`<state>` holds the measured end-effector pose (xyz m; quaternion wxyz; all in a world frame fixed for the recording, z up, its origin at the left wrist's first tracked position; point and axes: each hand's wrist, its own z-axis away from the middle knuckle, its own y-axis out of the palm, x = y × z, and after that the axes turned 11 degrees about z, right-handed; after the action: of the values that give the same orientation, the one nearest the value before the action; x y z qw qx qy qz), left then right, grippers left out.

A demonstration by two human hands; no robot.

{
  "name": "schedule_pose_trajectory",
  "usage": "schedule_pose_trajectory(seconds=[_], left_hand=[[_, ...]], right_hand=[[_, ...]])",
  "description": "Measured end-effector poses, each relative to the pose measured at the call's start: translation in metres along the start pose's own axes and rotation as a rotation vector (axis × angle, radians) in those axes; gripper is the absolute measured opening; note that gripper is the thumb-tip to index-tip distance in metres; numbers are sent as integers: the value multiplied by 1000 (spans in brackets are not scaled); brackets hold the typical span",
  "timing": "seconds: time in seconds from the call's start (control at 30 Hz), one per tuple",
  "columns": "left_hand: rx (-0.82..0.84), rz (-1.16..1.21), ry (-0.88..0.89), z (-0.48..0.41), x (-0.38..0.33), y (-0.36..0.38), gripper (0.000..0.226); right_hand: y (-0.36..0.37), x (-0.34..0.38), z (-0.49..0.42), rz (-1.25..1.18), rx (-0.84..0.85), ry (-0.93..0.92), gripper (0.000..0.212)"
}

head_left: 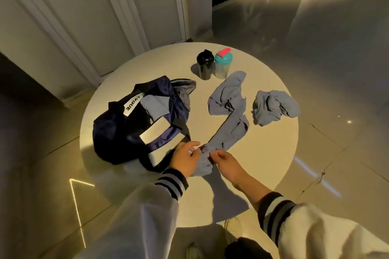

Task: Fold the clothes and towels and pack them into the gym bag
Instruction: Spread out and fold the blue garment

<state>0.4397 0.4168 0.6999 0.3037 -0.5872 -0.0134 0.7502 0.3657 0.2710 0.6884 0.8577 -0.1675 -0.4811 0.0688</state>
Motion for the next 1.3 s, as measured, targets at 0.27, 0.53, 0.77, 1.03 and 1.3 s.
schedule_pose_trajectory(seconds=[0.27,0.53,0.77,1.03,1.3], left_hand=[[-11,-95,135,-16,87,44,28],[-204,-330,624,-51,184,81,46],[-110,-354,613,-49,190,79,55],[-578,-670,654,12,200,71,27],[-390,-899,457,65,223,82,58]], right_hand=[[38,-73,-54,343,-286,-225,20],[73,-145,-94,517,-560,-490,34],[76,-168,-101,430,-567,-566,34],[82,-177,-64,345,-492,-580,37],[100,-184,-18,244,-549,-572,20]])
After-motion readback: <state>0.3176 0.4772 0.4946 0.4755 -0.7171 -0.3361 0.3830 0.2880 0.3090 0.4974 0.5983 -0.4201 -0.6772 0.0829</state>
